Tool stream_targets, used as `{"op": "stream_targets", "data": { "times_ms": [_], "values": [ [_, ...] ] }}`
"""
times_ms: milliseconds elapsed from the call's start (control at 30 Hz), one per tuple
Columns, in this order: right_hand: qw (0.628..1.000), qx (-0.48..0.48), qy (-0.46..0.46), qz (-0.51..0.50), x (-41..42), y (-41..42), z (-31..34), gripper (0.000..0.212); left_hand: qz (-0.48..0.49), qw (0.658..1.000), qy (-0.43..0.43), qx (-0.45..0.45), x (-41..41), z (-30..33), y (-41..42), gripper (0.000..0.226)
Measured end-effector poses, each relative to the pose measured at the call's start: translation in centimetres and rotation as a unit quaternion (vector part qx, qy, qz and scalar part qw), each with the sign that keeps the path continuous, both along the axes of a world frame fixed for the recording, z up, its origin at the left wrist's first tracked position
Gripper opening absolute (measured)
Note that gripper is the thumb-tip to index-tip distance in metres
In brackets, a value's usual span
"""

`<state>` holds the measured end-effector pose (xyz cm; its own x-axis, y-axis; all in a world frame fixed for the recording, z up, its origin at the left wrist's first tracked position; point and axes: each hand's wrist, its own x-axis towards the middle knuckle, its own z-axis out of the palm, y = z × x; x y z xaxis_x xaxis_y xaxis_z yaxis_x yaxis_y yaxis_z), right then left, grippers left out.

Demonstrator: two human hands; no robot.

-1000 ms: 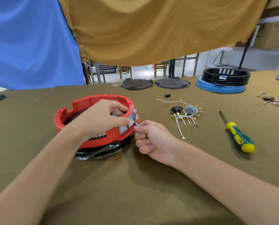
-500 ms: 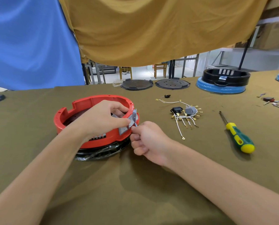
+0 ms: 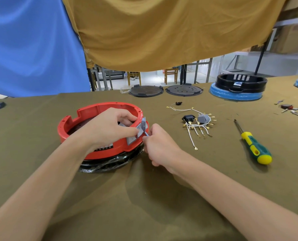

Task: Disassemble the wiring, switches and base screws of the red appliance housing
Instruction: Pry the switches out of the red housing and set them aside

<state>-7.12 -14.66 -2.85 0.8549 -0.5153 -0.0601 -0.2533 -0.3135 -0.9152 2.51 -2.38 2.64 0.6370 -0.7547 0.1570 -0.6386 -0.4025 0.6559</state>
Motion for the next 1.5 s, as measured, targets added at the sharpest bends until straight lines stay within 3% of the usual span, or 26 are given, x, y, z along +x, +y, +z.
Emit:
{"op": "stream_targets", "data": {
  "times_ms": [200, 267, 367, 433, 567, 700, 900, 1000, 1133, 1267, 1333, 1400, 1500],
  "values": [
    [0.997, -0.073, -0.009, 0.009, -0.2, -0.5, -0.2, 0.011, -0.001, 1.0, 0.007, -0.007, -0.1, 0.1, 0.0, 0.019],
    [1.0, -0.013, -0.013, 0.021, -0.5, -0.3, -0.1, 0.015, -0.002, 1.0, 0.005, -0.007, -0.1, 0.0, 0.0, 0.02],
    [0.981, 0.185, -0.033, 0.053, -0.8, 0.2, 0.7, 0.024, -0.001, 1.0, -0.002, -0.006, -0.2, 0.0, -0.1, 0.02],
    [0.977, 0.208, -0.032, 0.042, -0.4, 0.5, 0.7, 0.025, 0.001, 1.0, -0.008, -0.004, -0.2, -0.1, -0.1, 0.02],
    [0.993, 0.117, 0.004, -0.011, 0.6, 0.6, 0.1, 0.007, -0.003, 1.0, -0.018, 0.001, -0.2, -0.1, -0.2, 0.02],
    [0.994, 0.108, -0.009, 0.02, 0.3, -0.5, 0.3, 0.017, 0.004, 1.0, -0.018, 0.002, -0.1, -0.2, -0.2, 0.021],
    [0.996, -0.077, -0.015, 0.038, 0.1, -1.8, 0.1, 0.018, 0.001, 1.0, -0.001, -0.005, -0.1, 0.0, -0.1, 0.018],
    [0.994, -0.103, -0.011, 0.027, 0.0, -1.7, 0.2, 0.015, 0.003, 1.0, 0.002, -0.011, -0.1, -0.1, -0.2, 0.018],
    [0.996, 0.078, -0.017, 0.049, -0.5, -1.0, 0.7, 0.018, 0.003, 1.0, 0.003, -0.012, -0.1, -0.1, -0.2, 0.019],
    [0.967, 0.242, -0.039, 0.064, -0.3, -0.3, 0.7, 0.027, 0.006, 1.0, -0.015, -0.004, 0.0, -0.2, -0.2, 0.019],
    [0.984, 0.169, -0.025, 0.045, 0.0, -0.4, 0.5, 0.021, 0.007, 1.0, -0.011, -0.001, 0.0, -0.2, -0.2, 0.018],
    [0.999, 0.022, -0.002, 0.032, 0.1, -0.7, 0.3, 0.016, 0.009, 1.0, -0.01, 0.006, -0.1, -0.1, -0.2, 0.02],
    [0.994, -0.101, 0.005, 0.042, 0.0, -1.4, 0.7, 0.015, 0.013, 1.0, -0.005, 0.005, -0.3, 0.1, -0.1, 0.02]
  ]
}}
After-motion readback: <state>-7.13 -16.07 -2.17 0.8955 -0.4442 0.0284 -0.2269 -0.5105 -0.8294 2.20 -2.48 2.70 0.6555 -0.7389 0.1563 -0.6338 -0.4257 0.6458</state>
